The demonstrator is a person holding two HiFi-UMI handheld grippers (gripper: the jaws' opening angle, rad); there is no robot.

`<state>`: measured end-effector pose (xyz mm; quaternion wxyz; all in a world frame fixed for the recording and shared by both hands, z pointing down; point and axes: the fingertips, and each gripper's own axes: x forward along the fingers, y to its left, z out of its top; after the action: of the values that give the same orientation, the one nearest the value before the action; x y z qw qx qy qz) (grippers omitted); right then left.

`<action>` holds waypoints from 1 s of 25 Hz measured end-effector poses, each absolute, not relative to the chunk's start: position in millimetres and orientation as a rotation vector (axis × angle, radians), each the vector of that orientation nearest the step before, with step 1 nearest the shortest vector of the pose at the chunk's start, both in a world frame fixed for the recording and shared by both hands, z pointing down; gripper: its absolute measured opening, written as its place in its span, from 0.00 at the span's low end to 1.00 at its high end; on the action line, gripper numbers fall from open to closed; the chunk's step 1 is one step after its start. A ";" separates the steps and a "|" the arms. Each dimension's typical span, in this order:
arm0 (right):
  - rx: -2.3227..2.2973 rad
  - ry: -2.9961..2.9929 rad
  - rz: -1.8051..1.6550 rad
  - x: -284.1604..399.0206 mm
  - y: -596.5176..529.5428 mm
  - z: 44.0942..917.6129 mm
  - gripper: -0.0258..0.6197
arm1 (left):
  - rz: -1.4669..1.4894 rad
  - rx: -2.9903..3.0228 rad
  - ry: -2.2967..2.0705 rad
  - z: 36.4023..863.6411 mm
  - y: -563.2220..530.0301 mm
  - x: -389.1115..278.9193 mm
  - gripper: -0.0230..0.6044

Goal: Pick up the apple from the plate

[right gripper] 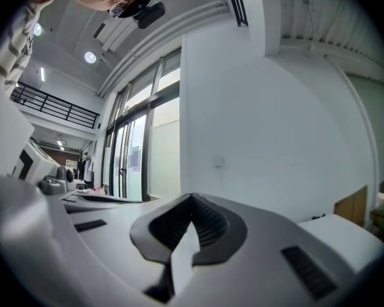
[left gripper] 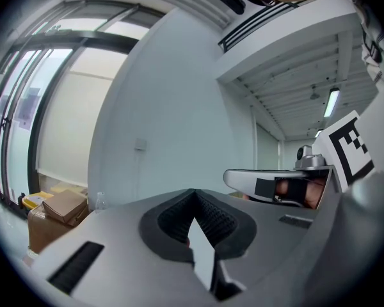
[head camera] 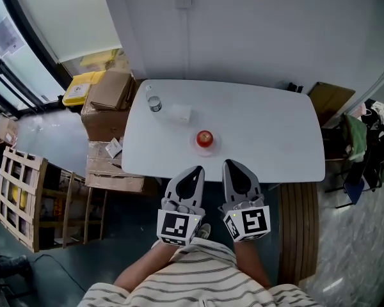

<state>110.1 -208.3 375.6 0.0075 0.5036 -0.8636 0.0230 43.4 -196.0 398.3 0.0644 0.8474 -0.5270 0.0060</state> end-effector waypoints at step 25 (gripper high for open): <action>1.629 -2.525 0.278 137.7 -282.9 455.2 0.06 | 0.238 2.502 -1.582 513.2 -303.3 56.1 0.21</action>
<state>137.7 -282.9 455.2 0.0620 0.5387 -0.8351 0.0920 56.1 -303.3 513.2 0.0858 0.8394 -0.5308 0.0798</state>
